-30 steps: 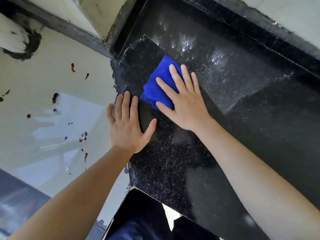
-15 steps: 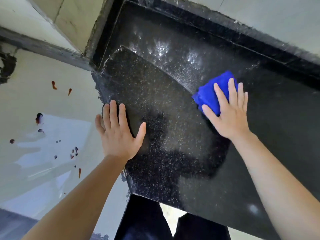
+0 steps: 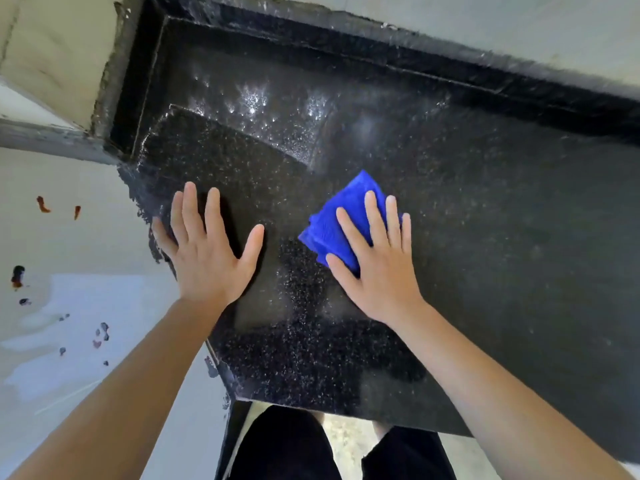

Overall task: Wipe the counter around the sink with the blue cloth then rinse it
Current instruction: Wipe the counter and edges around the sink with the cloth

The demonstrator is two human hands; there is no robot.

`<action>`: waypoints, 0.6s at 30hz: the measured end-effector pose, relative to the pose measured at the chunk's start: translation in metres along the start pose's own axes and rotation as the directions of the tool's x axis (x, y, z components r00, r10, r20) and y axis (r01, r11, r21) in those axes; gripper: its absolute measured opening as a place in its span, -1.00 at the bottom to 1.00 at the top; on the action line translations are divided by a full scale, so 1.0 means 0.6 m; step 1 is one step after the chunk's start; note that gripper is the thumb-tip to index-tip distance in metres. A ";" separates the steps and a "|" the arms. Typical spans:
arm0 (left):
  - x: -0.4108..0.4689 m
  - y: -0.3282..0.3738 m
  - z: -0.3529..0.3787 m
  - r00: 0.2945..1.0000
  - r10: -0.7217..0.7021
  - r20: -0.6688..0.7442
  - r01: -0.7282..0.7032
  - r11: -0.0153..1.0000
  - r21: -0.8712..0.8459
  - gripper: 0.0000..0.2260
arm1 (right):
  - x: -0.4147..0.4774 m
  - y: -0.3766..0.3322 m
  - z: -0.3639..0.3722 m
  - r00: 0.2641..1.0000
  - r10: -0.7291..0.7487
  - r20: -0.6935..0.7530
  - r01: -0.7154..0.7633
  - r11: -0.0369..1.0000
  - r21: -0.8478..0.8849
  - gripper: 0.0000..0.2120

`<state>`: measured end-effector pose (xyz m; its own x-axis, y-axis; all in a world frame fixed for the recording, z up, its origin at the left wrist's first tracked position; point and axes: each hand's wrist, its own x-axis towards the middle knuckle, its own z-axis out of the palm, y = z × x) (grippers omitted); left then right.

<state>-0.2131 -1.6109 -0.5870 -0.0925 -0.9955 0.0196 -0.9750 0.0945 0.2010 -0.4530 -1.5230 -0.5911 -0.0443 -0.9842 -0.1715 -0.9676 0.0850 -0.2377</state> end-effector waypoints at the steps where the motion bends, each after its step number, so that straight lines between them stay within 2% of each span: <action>1: 0.014 0.005 0.003 1.000 -0.003 0.002 0.003 1.000 -0.011 -0.30 | -0.030 0.011 -0.002 0.998 -0.053 0.028 0.054 0.998 -0.031 -0.36; 4: 0.046 0.010 0.012 0.999 -0.022 0.032 0.022 1.000 -0.014 -0.30 | -0.058 0.081 -0.028 0.975 -0.209 0.076 0.217 0.970 -0.113 -0.33; 5: 0.050 0.010 0.014 0.999 -0.029 0.042 0.029 1.000 -0.006 -0.30 | -0.050 0.108 -0.036 0.974 -0.215 0.075 0.222 0.967 -0.120 -0.32; 7: 0.051 0.009 0.018 0.998 -0.036 0.047 0.036 0.999 0.001 -0.30 | -0.010 0.159 -0.051 0.993 -0.107 0.051 0.112 0.987 -0.116 -0.30; 10: 0.050 0.012 0.018 0.998 -0.036 0.042 0.036 0.999 -0.001 -0.31 | 0.095 0.209 -0.078 0.977 0.214 0.001 -0.213 0.975 -0.065 -0.29; 12: 0.051 0.014 0.018 0.998 -0.040 0.046 0.040 0.999 0.003 -0.31 | 0.184 0.207 -0.092 0.903 0.428 -0.036 -0.428 0.904 0.001 -0.28; 14: 0.051 0.016 0.018 0.998 -0.044 0.046 0.043 0.999 0.012 -0.30 | 0.267 0.172 -0.099 0.808 0.585 -0.065 -0.580 0.811 0.077 -0.29; 16: 0.051 0.017 0.018 0.998 -0.043 0.046 0.042 0.999 0.017 -0.29 | 0.320 0.117 -0.094 0.774 0.627 -0.084 -0.622 0.779 0.084 -0.31; 18: 0.053 0.016 0.018 0.998 -0.043 0.052 0.042 0.999 0.024 -0.29 | 0.335 0.059 -0.079 0.853 0.514 -0.095 -0.511 0.858 0.048 -0.33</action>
<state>-0.2276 -1.6415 -0.5952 -0.0605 -0.9974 -0.0397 -0.9825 0.0525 0.1785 -0.5081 -1.7251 -0.5885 -0.5583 -0.8104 -0.1774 -0.7956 0.5836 -0.1626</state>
